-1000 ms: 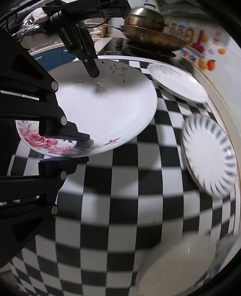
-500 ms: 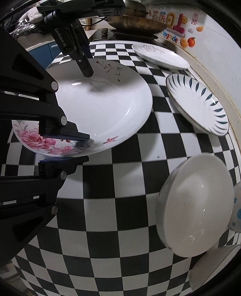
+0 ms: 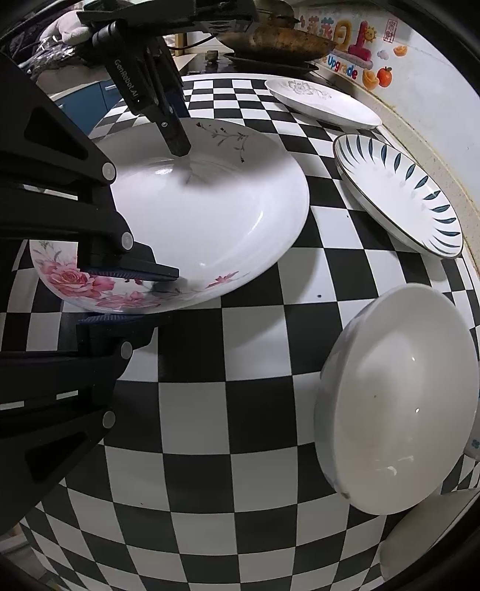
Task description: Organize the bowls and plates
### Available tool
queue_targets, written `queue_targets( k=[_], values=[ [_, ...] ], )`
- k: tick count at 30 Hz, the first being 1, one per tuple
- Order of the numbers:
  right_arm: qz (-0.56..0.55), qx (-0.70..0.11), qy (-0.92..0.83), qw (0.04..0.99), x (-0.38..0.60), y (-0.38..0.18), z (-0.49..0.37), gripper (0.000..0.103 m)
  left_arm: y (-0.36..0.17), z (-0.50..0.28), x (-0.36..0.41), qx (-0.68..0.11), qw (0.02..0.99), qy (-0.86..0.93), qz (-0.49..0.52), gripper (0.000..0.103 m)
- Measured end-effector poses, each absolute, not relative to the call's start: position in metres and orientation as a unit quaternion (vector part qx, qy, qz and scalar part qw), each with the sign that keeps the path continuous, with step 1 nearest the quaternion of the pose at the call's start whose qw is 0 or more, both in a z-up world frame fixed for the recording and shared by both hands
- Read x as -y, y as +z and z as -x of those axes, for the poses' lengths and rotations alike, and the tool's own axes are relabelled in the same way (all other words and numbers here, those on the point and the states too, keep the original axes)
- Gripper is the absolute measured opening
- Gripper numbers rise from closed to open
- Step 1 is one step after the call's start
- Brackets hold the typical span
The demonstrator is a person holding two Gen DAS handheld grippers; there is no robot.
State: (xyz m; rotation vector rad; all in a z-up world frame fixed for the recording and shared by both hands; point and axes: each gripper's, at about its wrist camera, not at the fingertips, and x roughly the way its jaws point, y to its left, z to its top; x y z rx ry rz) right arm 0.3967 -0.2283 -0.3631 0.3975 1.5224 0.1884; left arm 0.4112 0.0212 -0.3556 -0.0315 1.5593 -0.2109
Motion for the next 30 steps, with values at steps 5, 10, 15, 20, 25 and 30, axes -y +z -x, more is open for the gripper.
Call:
queue_targets(
  k=[5, 10, 15, 20, 25, 30],
  values=[
    [-0.178, -0.705, 0.074, 0.682, 0.234, -0.363, -0.398, 0.019, -0.322, -0.41, -0.043, -0.684, 0.725, -0.073, 0.05, 0.038],
    [-0.177, -0.664, 0.06, 0.724, 0.246, -0.289, -0.392, 0.035, -0.266, -0.413, -0.121, -0.632, 0.761, -0.019, 0.146, 0.049],
    [-0.159, -0.63, 0.132, 0.748, 0.189, -0.235, -0.445, 0.056, -0.281, -0.439, -0.194, -0.619, 0.749, 0.028, 0.235, 0.052],
    [-0.116, -0.629, 0.206, 0.74, 0.08, -0.257, -0.547, 0.055, -0.323, -0.471, -0.245, -0.626, 0.722, 0.063, 0.29, 0.051],
    [-0.066, -0.657, 0.227, 0.716, 0.002, -0.313, -0.64, 0.049, -0.345, -0.492, -0.278, -0.614, 0.715, 0.097, 0.32, 0.051],
    [-0.059, -0.684, 0.235, 0.688, -0.032, -0.353, -0.688, 0.043, -0.355, -0.504, -0.289, -0.612, 0.712, 0.112, 0.326, 0.05]
  ],
)
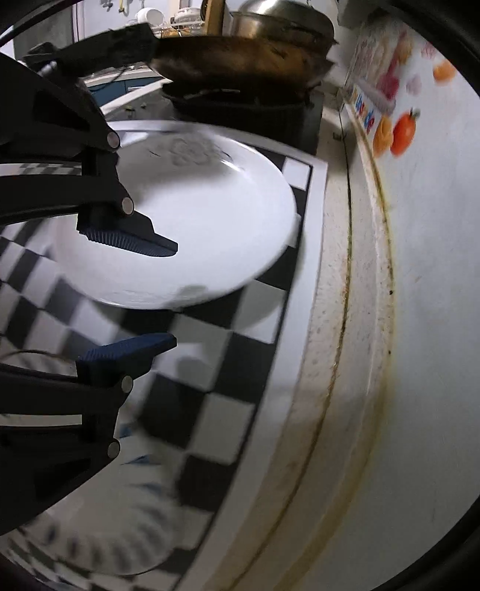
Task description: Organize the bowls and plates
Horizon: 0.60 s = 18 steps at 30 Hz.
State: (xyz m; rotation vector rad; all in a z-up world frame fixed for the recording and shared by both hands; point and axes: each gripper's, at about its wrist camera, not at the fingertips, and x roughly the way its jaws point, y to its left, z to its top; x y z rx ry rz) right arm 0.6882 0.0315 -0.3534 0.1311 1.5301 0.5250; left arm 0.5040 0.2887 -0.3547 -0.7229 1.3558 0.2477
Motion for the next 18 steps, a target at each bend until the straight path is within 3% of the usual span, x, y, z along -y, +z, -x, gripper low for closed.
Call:
queue_targets(
  k=[3, 5, 6, 7, 18],
  values=[
    [-0.06, -0.696, 0.234, 0.676, -0.038, -0.37, -0.703, 0.037, -0.356, -0.511, -0.282, -0.613, 0.72, 0.114, 0.304, 0.049],
    [-0.061, -0.696, 0.242, 0.674, -0.041, -0.375, -0.709, 0.032, -0.357, -0.519, -0.28, -0.613, 0.722, 0.114, 0.299, 0.041],
    [-0.061, -0.698, 0.249, 0.669, -0.043, -0.376, -0.71, 0.021, -0.357, -0.521, -0.278, -0.61, 0.726, 0.11, 0.299, 0.033],
    [-0.06, -0.704, 0.259, 0.659, -0.046, -0.378, -0.711, 0.017, -0.357, -0.525, -0.276, -0.611, 0.726, 0.108, 0.296, 0.027],
    [-0.013, -0.679, 0.28, 0.679, -0.052, -0.372, -0.696, 0.015, -0.343, -0.521, -0.252, -0.597, 0.749, 0.132, 0.254, 0.026]
  ],
)
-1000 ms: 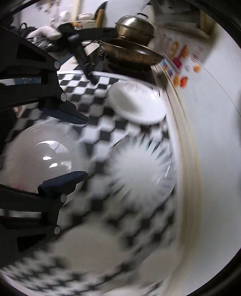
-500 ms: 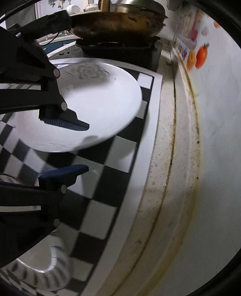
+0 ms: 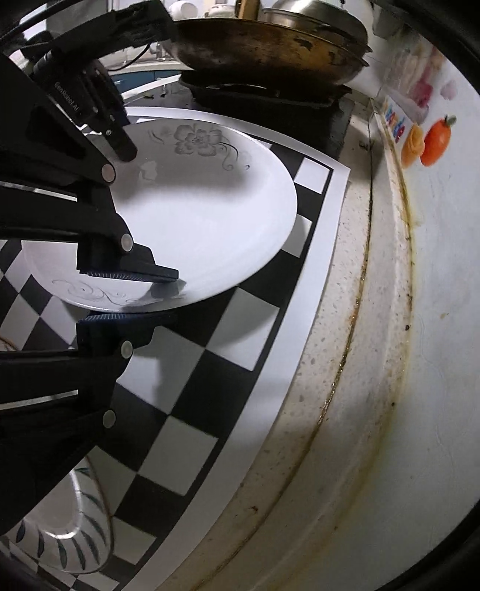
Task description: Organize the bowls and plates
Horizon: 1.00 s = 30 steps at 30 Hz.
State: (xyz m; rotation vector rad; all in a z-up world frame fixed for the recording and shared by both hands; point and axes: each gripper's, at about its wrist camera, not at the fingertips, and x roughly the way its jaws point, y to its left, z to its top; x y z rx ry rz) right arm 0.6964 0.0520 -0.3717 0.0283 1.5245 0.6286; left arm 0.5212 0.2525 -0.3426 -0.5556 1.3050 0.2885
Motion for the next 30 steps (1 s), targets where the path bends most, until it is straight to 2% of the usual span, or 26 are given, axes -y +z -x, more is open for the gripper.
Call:
queue_targets(
  k=[7, 16, 25, 30],
  values=[
    [-0.034, -0.665, 0.272, 0.695, -0.03, -0.35, -0.686, 0.01, -0.315, -0.518, -0.242, -0.588, 0.765, 0.114, 0.234, 0.026],
    [-0.054, -0.637, 0.267, 0.721, 0.008, -0.313, -0.654, 0.01, -0.278, -0.48, -0.228, -0.577, 0.782, 0.093, 0.216, 0.026],
    [-0.11, -0.593, 0.243, 0.76, 0.08, -0.254, -0.584, 0.01, -0.227, -0.458, -0.182, -0.563, 0.808, 0.029, 0.171, 0.026],
    [-0.133, -0.577, 0.216, 0.777, 0.129, -0.233, -0.531, 0.01, -0.217, -0.445, -0.149, -0.563, 0.814, -0.015, 0.142, 0.026]
  ],
)
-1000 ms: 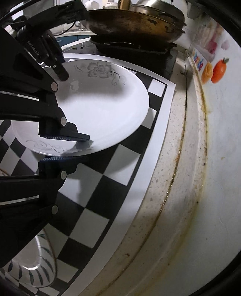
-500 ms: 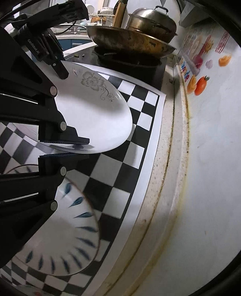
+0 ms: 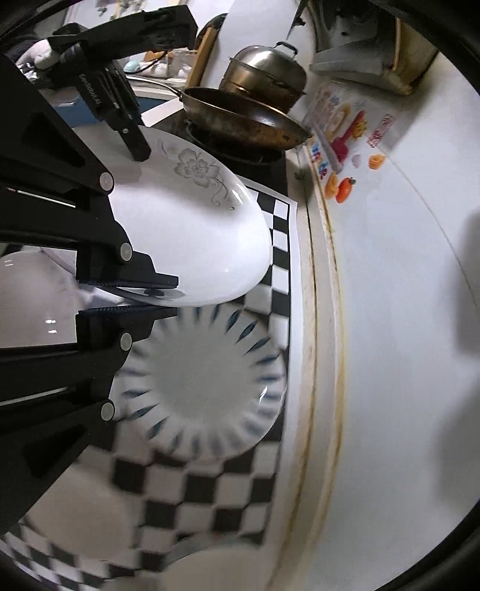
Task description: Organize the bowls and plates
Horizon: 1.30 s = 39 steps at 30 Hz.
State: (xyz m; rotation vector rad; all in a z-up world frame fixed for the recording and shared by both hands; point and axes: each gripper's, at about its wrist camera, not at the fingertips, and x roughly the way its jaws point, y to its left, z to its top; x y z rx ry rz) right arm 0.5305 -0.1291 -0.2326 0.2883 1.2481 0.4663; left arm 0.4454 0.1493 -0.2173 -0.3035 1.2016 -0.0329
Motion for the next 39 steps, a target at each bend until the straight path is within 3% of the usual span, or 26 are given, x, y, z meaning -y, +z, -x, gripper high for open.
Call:
queue_targets(
  k=[6, 16, 25, 39],
  values=[
    [-0.15, -0.575, 0.182, 0.784, 0.182, -0.229, -0.468, 0.01, -0.222, -0.427, -0.11, -0.577, 0.807, -0.058, 0.116, 0.026],
    [-0.197, -0.588, 0.139, 0.772, 0.242, -0.269, -0.395, 0.01, -0.26, -0.402, -0.056, -0.625, 0.772, -0.097, 0.062, 0.026],
    [-0.21, -0.617, 0.123, 0.748, 0.258, -0.313, -0.368, 0.01, -0.293, -0.392, -0.038, -0.66, 0.745, -0.097, 0.027, 0.027],
    [-0.194, -0.635, 0.131, 0.736, 0.249, -0.336, -0.358, 0.009, -0.311, -0.373, -0.042, -0.678, 0.731, -0.08, 0.013, 0.026]
  ],
)
